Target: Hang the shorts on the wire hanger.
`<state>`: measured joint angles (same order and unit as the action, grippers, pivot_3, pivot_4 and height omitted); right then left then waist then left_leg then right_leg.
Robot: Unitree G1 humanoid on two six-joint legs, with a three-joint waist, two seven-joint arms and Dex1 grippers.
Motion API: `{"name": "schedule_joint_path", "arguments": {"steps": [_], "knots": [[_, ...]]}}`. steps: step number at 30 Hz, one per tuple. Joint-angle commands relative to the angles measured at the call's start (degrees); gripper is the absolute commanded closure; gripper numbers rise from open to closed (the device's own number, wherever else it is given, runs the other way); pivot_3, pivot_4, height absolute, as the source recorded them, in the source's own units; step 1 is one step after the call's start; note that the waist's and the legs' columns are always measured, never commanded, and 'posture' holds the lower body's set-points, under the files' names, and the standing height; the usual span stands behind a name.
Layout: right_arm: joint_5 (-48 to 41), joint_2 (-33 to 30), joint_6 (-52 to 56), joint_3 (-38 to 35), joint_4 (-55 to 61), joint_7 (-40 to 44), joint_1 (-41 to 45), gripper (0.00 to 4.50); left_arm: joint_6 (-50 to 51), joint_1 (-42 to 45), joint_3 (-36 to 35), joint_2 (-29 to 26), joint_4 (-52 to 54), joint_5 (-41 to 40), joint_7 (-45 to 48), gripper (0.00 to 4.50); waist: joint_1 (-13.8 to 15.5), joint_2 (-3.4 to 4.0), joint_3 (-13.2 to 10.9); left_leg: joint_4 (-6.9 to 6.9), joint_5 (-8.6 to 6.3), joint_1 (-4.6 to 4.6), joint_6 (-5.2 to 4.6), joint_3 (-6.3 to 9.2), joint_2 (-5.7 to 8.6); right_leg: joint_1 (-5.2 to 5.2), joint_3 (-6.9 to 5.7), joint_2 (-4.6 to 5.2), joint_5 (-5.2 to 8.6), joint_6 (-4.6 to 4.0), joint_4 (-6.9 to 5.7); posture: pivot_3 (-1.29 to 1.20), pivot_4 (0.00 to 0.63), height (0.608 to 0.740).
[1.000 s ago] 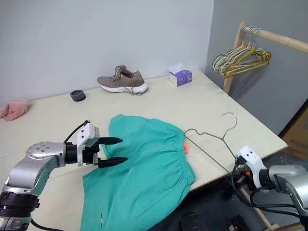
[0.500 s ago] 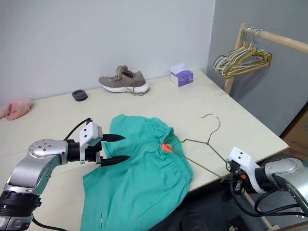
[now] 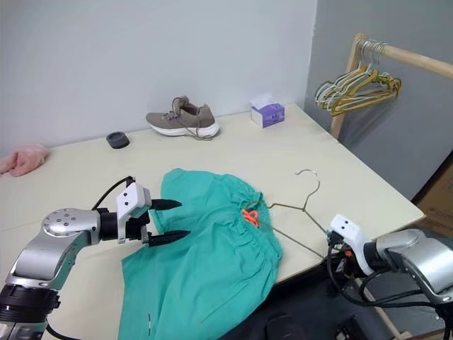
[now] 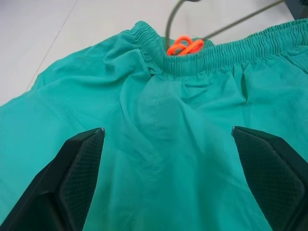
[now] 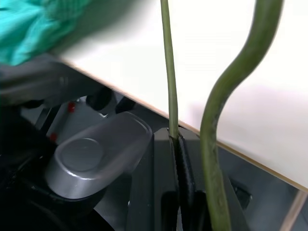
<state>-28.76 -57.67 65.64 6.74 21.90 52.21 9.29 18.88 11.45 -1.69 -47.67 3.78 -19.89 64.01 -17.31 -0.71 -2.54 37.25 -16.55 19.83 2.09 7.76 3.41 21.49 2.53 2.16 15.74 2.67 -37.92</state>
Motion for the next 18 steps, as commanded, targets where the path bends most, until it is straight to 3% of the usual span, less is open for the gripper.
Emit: {"name": "schedule_joint_path", "arguments": {"steps": [1, 7, 12, 18], "knots": [[-2.6, 0.6, 3.0, -1.2, -1.4, 0.8, 3.0, 4.50, -1.2, 0.2, -1.6, 0.0, 1.1, 0.1, -1.0, 0.02, 0.0, 0.00, 0.0, 0.00, 0.00, -0.01, 0.00, -0.01, 0.00, 0.00, 0.00, 0.00, 0.00, 0.00, 0.00, -0.35, 0.000, 0.740], [-4.8, 0.8, 7.5, -0.1, -4.1, 1.6, 4.7, 4.50, -2.0, 0.2, -2.3, 0.0, 0.3, 0.3, -2.3, 0.02, 0.2, 0.00, 0.0, 0.00, 0.00, 0.00, 0.00, 0.00, 0.00, 0.00, 0.00, 0.00, 0.00, 0.00, 0.00, -0.33, 0.000, 0.740], [-8.9, 3.3, 14.2, -3.6, -6.5, 0.4, 6.1, 4.50, -2.6, 0.0, -3.1, 0.2, -0.2, 0.3, -3.6, 0.02, 0.3, 0.00, 0.0, 0.00, 0.00, 0.00, 0.00, -0.02, 0.00, 0.00, 0.02, 0.00, 0.00, 0.00, -0.01, -0.32, 0.000, 0.740], [-12.8, 10.8, 24.3, -8.3, -9.2, -3.4, 10.2, 4.50, -3.3, 0.1, -3.7, 0.3, -1.2, 0.3, -4.4, 0.02, 0.5, 0.01, 0.0, 0.02, 0.00, -0.02, 0.00, -0.02, -0.01, 0.00, 0.01, -0.01, -0.01, 0.00, -0.07, -0.31, 0.000, 0.740]]}}
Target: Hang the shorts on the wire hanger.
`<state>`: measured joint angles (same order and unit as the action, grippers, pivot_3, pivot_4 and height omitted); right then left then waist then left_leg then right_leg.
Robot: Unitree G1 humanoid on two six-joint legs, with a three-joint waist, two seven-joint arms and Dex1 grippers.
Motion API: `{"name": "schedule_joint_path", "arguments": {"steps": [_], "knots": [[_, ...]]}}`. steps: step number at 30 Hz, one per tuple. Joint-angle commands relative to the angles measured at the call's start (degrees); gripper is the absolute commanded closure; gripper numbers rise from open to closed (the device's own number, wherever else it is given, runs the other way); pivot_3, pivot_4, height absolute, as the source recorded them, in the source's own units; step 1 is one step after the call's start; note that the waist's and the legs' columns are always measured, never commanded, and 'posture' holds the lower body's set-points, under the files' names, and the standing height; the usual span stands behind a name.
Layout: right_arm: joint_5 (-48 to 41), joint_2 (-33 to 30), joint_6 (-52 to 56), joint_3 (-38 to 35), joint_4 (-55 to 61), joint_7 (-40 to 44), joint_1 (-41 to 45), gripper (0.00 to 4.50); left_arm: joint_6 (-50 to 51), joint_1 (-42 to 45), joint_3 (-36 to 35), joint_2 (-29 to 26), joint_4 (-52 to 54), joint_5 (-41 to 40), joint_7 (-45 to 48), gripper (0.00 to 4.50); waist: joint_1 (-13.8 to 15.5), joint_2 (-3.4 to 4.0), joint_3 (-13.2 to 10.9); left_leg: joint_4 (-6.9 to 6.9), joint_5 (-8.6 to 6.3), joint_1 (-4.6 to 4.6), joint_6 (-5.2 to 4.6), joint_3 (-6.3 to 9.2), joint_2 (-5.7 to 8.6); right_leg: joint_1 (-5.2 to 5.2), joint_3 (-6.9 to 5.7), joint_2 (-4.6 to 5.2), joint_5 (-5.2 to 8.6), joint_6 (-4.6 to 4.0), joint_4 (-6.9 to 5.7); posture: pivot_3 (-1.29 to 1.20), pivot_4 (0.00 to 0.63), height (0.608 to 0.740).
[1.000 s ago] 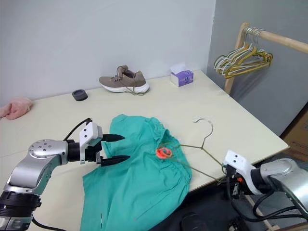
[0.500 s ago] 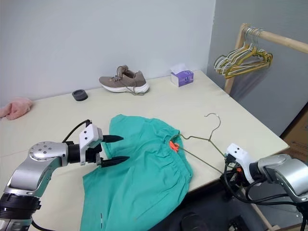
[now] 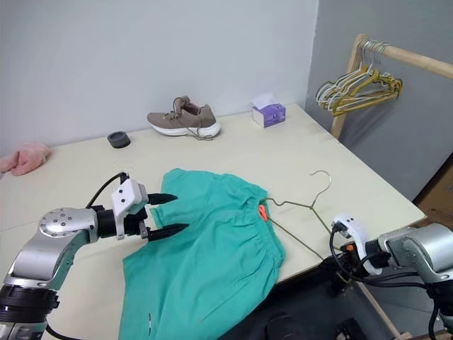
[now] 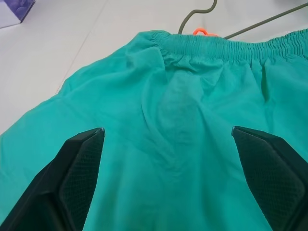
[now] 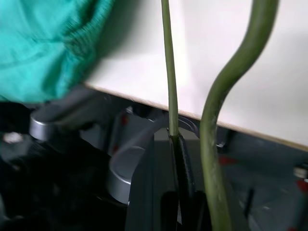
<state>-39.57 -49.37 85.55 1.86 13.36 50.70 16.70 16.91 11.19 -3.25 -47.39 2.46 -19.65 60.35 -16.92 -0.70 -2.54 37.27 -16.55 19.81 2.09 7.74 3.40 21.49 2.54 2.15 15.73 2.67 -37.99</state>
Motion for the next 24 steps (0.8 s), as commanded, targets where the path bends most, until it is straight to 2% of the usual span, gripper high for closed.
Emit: {"name": "schedule_joint_path", "arguments": {"steps": [1, 10, 17, 24], "knots": [[-2.4, 3.4, 5.7, -3.9, -1.1, -2.4, 3.2, 4.50, -1.6, 0.5, -2.2, 0.1, -0.1, 0.2, -0.9, 0.02, 0.2, 0.01, 0.0, 0.00, 0.00, 0.00, 0.00, 0.01, 0.00, 0.00, 0.00, 0.00, 0.00, 0.00, 0.00, -0.31, 0.000, 0.740], [-7.5, -0.2, 6.9, -3.2, 2.0, -3.3, -0.6, 4.50, -1.6, 0.1, -2.7, 0.0, -0.5, -0.6, -0.9, 0.02, 2.7, 0.02, 0.0, -0.08, -0.01, 0.11, -0.01, 0.01, 0.02, 0.15, 0.03, 0.01, -0.01, 0.00, 0.04, -0.30, 0.000, 0.740], [-8.0, 5.6, 7.0, -3.4, -4.9, -9.4, 3.9, 4.50, -1.6, -0.3, -2.8, 0.1, -0.1, -0.6, -0.5, 0.02, 2.6, 0.04, 0.0, 0.00, -0.01, 0.06, -0.02, -0.06, 0.01, 0.11, 0.06, 0.01, -0.02, 0.01, -0.01, -0.29, 0.000, 0.740], [-5.7, 9.7, 6.9, -0.6, -13.0, -11.9, 12.2, 4.50, -0.9, 0.4, -3.1, 0.4, 0.2, -1.4, -0.7, 0.02, 2.6, 0.05, 0.0, 0.00, -0.01, 0.08, -0.02, -0.03, 0.01, 0.12, 0.04, 0.00, -0.04, 0.00, 0.00, -0.28, 0.000, 0.740]]}}
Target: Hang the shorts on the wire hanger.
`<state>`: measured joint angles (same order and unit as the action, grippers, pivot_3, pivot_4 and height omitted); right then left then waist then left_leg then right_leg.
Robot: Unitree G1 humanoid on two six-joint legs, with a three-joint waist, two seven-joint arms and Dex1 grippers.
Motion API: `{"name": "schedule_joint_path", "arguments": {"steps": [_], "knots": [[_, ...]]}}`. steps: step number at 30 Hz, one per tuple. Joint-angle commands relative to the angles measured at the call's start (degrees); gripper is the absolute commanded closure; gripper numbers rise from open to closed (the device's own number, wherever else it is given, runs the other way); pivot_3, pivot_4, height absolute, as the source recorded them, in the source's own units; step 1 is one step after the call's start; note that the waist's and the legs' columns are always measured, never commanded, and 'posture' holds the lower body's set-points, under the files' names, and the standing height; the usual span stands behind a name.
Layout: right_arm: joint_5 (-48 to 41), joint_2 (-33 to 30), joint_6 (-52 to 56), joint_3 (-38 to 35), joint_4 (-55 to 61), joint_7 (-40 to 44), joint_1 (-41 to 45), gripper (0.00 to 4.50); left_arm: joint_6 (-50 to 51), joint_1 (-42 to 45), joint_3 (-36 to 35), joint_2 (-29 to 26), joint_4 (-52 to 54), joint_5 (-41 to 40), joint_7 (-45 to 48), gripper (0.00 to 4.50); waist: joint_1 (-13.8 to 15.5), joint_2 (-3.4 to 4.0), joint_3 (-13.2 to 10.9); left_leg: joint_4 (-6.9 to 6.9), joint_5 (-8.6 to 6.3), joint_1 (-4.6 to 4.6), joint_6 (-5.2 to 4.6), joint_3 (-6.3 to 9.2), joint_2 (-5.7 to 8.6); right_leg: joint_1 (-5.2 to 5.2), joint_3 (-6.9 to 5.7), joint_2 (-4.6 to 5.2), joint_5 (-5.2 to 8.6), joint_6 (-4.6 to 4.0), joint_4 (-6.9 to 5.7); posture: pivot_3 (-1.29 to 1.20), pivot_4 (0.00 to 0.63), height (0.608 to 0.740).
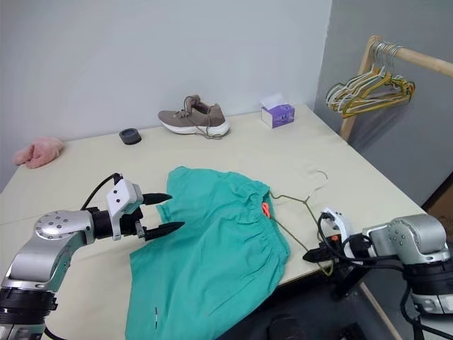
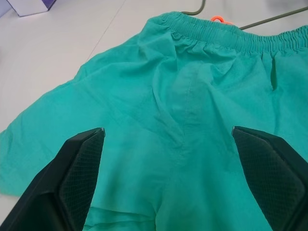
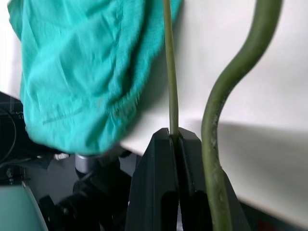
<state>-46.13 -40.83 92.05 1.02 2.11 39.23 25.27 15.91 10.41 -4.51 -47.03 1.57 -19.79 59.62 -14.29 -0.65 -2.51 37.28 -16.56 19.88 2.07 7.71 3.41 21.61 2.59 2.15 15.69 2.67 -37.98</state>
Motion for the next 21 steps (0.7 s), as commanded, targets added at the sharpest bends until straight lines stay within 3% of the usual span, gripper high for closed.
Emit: {"name": "schedule_joint_path", "arguments": {"steps": [1, 6, 12, 21], "knots": [[1.2, 1.7, 0.3, 0.8, -2.6, -0.4, 4.8, 4.50, 0.4, 1.1, -2.0, 0.1, 1.3, -1.5, 0.0, 0.02, 0.0, 0.00, 0.0, -0.01, 0.00, 0.02, 0.00, 0.00, 0.00, 0.02, 0.01, 0.00, 0.00, 0.00, 0.00, -0.27, 0.000, 0.740], [2.5, 3.0, -2.7, 3.8, -3.0, 0.9, 9.3, 4.50, 1.8, 0.8, -3.0, 0.6, 2.0, -2.6, -1.1, 0.02, 0.1, 0.01, 0.0, -0.06, 0.00, 0.03, 0.00, 0.03, 0.01, 0.05, 0.01, 0.00, -0.01, -0.01, 0.00, -0.26, 0.000, 0.740], [4.1, 1.7, -9.9, 7.9, 5.0, 3.3, 12.4, 4.50, 5.1, 1.8, -6.2, 1.3, 1.9, -5.5, -2.9, 0.02, 0.1, 0.03, 0.0, -0.08, 0.00, 0.07, 0.00, 0.04, 0.01, 0.12, 0.02, 0.01, 0.00, -0.01, -0.01, -0.26, 0.000, 0.740], [11.3, -2.8, -23.1, 17.1, 18.0, 6.7, 12.4, 4.50, 6.2, 10.0, -7.2, 0.0, -2.1, -6.9, -1.8, 0.02, 0.2, 0.00, 0.0, -0.06, 0.00, 0.11, 0.01, 0.08, 0.03, 0.14, -0.03, 0.02, 0.00, 0.00, 0.02, -0.27, 0.000, 0.740]]}}
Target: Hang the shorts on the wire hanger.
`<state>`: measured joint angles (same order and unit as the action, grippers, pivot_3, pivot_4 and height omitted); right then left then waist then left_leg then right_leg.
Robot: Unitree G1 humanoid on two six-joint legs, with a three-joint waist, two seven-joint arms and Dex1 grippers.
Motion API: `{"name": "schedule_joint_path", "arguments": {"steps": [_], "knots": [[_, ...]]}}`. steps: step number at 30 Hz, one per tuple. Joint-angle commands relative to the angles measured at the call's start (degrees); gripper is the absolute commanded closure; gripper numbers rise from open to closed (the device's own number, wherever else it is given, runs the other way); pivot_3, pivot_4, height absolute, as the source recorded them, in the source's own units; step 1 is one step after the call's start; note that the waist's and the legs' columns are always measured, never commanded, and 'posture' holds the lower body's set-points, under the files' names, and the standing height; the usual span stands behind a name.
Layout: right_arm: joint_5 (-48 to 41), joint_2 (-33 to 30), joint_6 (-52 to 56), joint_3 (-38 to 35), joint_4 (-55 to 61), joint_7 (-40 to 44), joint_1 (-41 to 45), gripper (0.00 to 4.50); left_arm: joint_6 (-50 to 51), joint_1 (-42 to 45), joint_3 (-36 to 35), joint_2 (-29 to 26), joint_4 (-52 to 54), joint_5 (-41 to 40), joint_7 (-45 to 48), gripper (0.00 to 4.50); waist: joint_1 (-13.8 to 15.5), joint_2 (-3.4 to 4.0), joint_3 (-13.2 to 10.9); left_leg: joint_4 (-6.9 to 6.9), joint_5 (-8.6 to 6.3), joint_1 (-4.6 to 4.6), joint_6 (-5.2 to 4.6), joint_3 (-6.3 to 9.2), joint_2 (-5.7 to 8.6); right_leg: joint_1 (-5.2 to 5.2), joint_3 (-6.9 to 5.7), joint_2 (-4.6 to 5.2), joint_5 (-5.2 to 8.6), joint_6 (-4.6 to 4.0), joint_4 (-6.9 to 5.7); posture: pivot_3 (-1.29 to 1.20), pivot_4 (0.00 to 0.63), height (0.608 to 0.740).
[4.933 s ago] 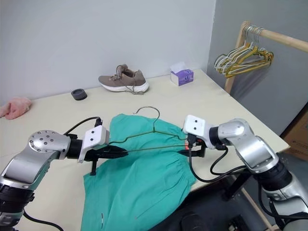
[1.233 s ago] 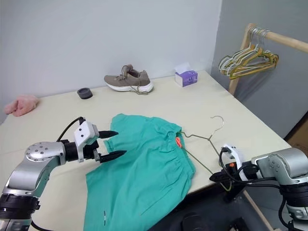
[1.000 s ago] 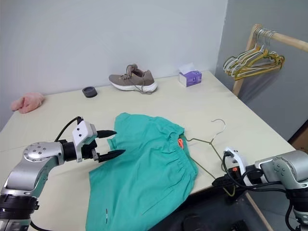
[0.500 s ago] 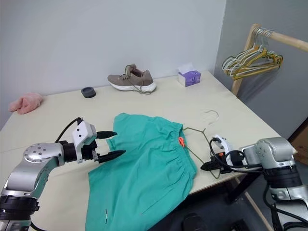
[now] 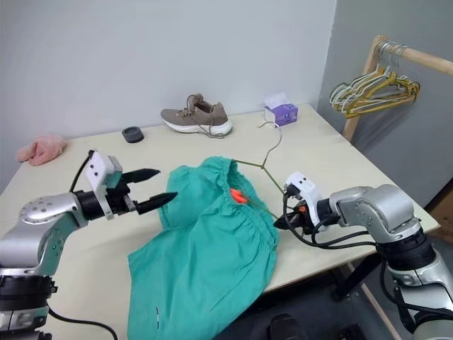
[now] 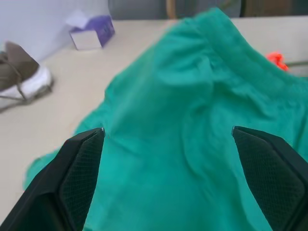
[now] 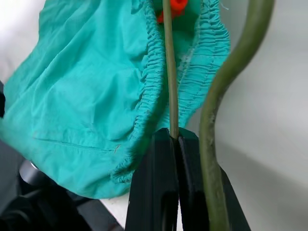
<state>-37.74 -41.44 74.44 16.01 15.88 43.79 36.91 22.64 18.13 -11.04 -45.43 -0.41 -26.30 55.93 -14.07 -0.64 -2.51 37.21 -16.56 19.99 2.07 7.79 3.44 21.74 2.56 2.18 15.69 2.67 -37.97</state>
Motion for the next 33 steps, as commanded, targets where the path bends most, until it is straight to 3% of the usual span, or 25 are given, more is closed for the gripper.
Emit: {"name": "schedule_joint_path", "arguments": {"steps": [1, 9, 22, 25, 33], "knots": [[4.0, -3.1, -7.0, 3.4, 5.1, 2.9, 0.6, 4.50, -0.7, 3.2, -0.2, -2.1, -0.3, -0.3, 3.1, 0.02, -0.1, 0.00, 0.0, -0.01, 0.00, 0.00, 0.00, 0.00, 0.00, 0.01, 0.00, 0.00, 0.00, 0.00, 0.01, -0.27, 0.000, 0.740], [14.1, -8.0, -20.3, 10.8, 8.4, 7.9, -0.1, 4.50, -8.9, 9.7, 8.6, -8.1, -2.1, 6.0, 16.4, 0.02, -0.3, 0.01, 0.0, -0.05, 0.00, 0.08, 0.01, -0.04, -0.01, 0.14, 0.01, 0.00, 0.00, 0.00, 0.00, -0.28, 0.000, 0.740], [17.8, -6.0, -25.0, 10.0, 12.5, 9.8, -0.8, 4.50, -16.9, 9.9, 14.6, -5.0, -6.1, 11.8, 19.8, 0.02, -0.3, 0.00, 0.0, -0.03, 0.00, 0.13, 0.01, -0.02, -0.02, 0.20, 0.02, 0.01, 0.00, -0.01, -0.01, -0.30, 0.000, 0.740], [18.6, -5.4, -25.8, 9.9, 12.7, 10.2, -0.2, 4.50, -16.7, 9.5, 14.4, -4.1, -5.9, 11.1, 19.8, 0.59, -0.3, 0.00, 0.0, -0.02, 0.00, 0.16, 0.01, -0.02, -0.02, 0.23, 0.02, 0.01, -0.01, -0.02, -0.02, -0.30, 0.000, 0.740], [21.2, -5.5, -29.3, 10.1, 12.1, 12.0, 0.4, 4.50, -14.4, 7.2, 14.3, -3.9, -2.8, 9.6, 20.7, 3.14, -0.4, 0.00, 0.0, -0.01, 0.00, 0.25, 0.01, -0.01, -0.02, 0.30, 0.02, 0.01, -0.04, -0.06, -0.04, -0.30, 0.000, 0.740]]}}
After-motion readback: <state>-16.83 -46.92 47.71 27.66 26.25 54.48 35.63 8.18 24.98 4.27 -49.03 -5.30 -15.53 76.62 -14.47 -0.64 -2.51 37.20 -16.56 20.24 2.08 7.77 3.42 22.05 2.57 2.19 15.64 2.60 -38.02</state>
